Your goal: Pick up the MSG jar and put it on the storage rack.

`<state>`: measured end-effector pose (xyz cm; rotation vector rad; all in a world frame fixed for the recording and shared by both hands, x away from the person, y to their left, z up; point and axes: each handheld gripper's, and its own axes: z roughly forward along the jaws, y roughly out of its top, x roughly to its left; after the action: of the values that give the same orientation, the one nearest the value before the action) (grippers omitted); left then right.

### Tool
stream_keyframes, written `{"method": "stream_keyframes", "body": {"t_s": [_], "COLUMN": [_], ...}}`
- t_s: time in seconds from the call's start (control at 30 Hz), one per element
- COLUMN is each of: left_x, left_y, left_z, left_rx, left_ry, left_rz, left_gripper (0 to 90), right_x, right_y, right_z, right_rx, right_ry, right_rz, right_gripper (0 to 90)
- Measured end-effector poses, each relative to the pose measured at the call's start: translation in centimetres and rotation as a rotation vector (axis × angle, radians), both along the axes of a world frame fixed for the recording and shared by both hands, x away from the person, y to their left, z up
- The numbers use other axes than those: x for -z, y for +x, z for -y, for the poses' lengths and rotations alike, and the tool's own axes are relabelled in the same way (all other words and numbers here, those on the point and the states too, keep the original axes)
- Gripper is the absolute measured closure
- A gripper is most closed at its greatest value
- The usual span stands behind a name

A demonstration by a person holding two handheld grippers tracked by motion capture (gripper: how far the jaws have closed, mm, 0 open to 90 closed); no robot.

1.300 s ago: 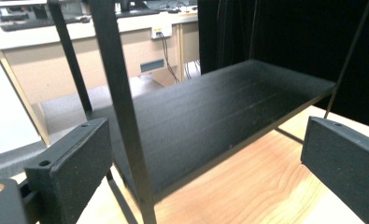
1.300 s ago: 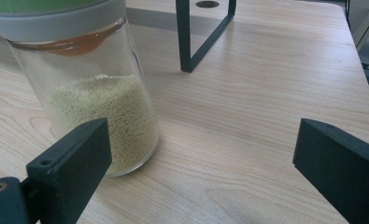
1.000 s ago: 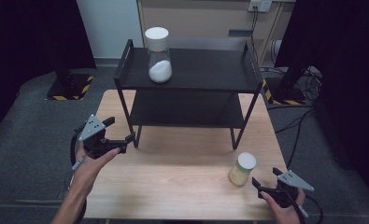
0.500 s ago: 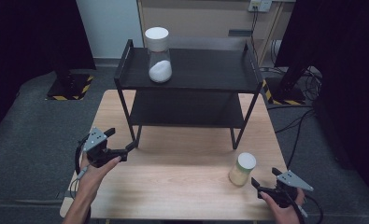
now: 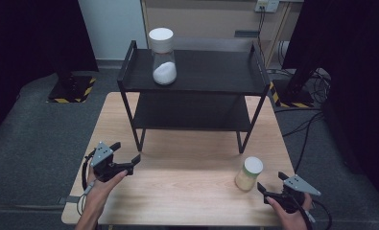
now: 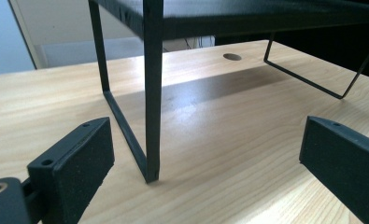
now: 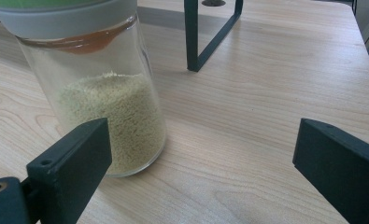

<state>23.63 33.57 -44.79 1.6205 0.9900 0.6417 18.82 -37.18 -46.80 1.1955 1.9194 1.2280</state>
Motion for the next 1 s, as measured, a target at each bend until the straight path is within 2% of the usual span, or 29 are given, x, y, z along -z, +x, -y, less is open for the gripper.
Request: {"method": "stream_keyframes", "body": {"t_s": [0.07,0.4,0.53,0.77,1.0], "left_x": [0.4,1.1,1.0,1.1,1.2], "left_y": [-0.2,-0.5,-0.8,-0.6,-0.4], "left_z": [0.1,0.3,0.9,1.0,1.3], "left_rx": [-0.005,-0.012,-0.021,-0.011,-0.002], "left_ry": [-0.006,0.017,0.068,0.063,0.079], "left_rz": [-0.004,-0.041,-0.042,-0.053,-0.064], "left_gripper": [2.0,2.3,2.3,2.2,2.2], "right_x": [0.0,-0.1,-0.2,-0.1,-0.2], "right_y": [0.0,0.0,0.0,-0.2,-0.3], "right_z": [0.0,-0.1,-0.2,-0.2,0.0], "right_rx": [0.000,-0.004,-0.008,-0.008,-0.003], "right_ry": [-0.001,-0.005,-0.012,-0.014,-0.010], "right_rz": [0.001,0.002,0.005,0.007,0.006], "right_gripper": [4.9,4.9,4.9,5.0,5.0]}}
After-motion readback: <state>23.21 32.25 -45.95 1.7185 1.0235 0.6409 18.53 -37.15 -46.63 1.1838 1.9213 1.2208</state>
